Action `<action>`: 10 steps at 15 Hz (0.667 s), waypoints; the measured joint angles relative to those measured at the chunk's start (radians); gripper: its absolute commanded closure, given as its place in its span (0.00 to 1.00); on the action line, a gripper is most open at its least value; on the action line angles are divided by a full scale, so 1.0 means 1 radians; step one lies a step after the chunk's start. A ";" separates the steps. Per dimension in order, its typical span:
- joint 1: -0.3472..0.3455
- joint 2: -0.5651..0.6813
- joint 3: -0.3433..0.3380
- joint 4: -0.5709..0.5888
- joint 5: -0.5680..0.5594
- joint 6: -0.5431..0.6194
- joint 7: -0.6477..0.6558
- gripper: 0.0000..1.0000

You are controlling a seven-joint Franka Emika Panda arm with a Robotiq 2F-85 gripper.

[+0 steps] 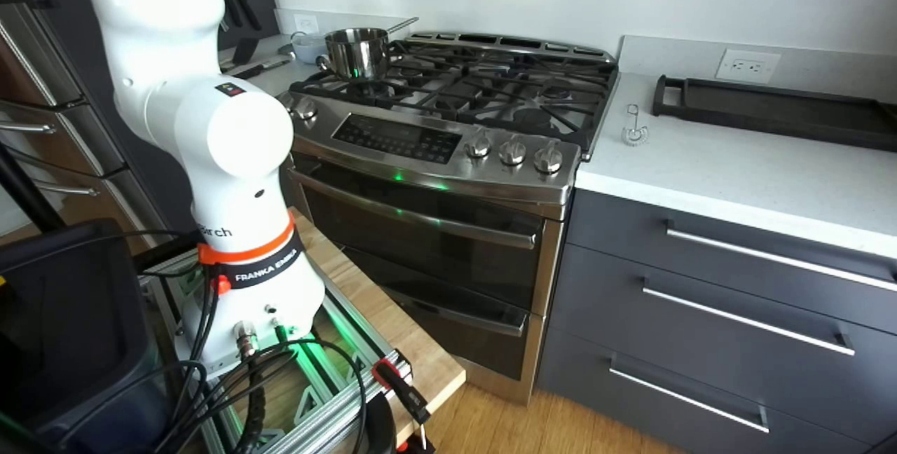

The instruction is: Remove the silver utensil from the pot and hang it on the hook at the top left

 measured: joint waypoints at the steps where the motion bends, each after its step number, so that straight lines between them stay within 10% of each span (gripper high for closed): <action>1: 0.004 0.008 0.003 0.013 0.000 0.008 0.002 0.97; 10: 0.031 0.082 0.011 0.118 0.000 0.027 0.012 0.97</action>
